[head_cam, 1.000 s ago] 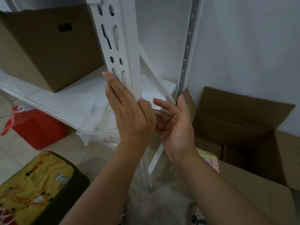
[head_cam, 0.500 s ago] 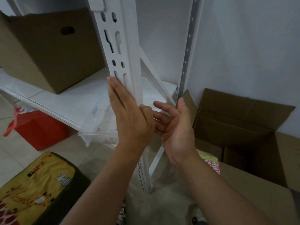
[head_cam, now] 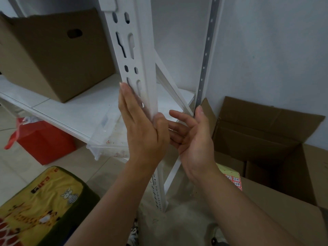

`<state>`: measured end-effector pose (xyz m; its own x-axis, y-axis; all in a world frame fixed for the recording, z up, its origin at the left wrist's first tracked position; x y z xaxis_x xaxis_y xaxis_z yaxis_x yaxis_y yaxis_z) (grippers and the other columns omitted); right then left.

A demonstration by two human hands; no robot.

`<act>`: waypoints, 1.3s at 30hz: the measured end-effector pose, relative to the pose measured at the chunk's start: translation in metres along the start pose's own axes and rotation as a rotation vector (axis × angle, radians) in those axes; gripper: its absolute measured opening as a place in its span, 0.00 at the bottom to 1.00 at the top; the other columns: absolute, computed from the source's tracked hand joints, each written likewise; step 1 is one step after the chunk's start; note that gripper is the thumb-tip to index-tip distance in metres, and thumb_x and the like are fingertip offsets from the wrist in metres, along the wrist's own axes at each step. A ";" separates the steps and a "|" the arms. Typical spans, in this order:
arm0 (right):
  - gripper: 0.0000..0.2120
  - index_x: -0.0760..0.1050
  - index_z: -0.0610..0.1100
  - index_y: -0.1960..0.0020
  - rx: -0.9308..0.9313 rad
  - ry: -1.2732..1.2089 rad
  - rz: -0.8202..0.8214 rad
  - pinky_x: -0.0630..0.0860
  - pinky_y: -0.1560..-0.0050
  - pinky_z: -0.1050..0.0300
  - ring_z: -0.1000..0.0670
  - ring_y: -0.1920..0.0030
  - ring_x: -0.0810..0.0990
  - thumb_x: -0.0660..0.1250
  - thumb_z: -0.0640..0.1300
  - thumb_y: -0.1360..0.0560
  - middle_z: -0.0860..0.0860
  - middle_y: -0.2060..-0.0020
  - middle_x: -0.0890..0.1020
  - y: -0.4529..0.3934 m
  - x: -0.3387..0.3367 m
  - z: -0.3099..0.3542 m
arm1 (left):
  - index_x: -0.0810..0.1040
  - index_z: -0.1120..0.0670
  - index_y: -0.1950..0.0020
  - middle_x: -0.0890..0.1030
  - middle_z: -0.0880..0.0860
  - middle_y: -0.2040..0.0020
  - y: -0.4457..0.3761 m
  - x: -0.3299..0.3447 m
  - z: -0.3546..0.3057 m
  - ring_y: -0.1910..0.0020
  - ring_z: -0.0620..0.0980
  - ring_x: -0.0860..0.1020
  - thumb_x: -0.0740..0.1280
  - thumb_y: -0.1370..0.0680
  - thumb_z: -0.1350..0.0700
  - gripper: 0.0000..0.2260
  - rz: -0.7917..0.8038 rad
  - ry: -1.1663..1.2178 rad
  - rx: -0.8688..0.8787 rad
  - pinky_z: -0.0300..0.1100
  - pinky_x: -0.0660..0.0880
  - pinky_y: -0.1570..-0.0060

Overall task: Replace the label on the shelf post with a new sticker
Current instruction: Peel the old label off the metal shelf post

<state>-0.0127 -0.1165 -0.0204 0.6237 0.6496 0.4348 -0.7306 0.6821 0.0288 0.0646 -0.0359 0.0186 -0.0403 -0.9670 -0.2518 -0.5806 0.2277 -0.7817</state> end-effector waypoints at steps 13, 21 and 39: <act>0.34 0.78 0.39 0.42 -0.022 -0.046 -0.030 0.76 0.46 0.47 0.42 0.51 0.83 0.53 0.65 0.29 0.42 0.57 0.85 -0.004 0.001 -0.004 | 0.52 0.67 0.28 0.61 0.63 0.31 -0.009 0.001 -0.006 0.32 0.51 0.67 0.59 0.25 0.64 0.28 -0.084 0.120 -0.035 0.40 0.73 0.38; 0.33 0.79 0.39 0.43 -0.029 -0.026 -0.018 0.77 0.44 0.47 0.42 0.50 0.83 0.53 0.64 0.28 0.42 0.56 0.85 -0.003 0.003 -0.004 | 0.49 0.52 0.27 0.60 0.65 0.29 -0.006 0.000 -0.004 0.30 0.59 0.66 0.58 0.24 0.62 0.28 -0.052 0.049 -0.014 0.49 0.73 0.39; 0.15 0.69 0.59 0.45 -0.203 0.846 0.429 0.74 0.43 0.61 0.59 0.47 0.77 0.55 0.38 0.18 0.65 0.52 0.75 -0.016 0.016 -0.025 | 0.50 0.53 0.27 0.60 0.65 0.28 -0.004 -0.003 -0.004 0.29 0.58 0.65 0.56 0.26 0.60 0.28 -0.044 0.049 -0.004 0.48 0.72 0.35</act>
<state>0.0159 -0.1084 -0.0367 0.3667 0.8295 -0.4212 -0.9303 0.3240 -0.1719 0.0643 -0.0347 0.0247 -0.0541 -0.9806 -0.1886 -0.5859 0.1841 -0.7892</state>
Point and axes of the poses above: each hand's wrist, its own y-axis away from the middle knuckle, its own x-axis out of the palm, z = x × y, the point moved 5 cm from there along -y, towards the middle knuckle
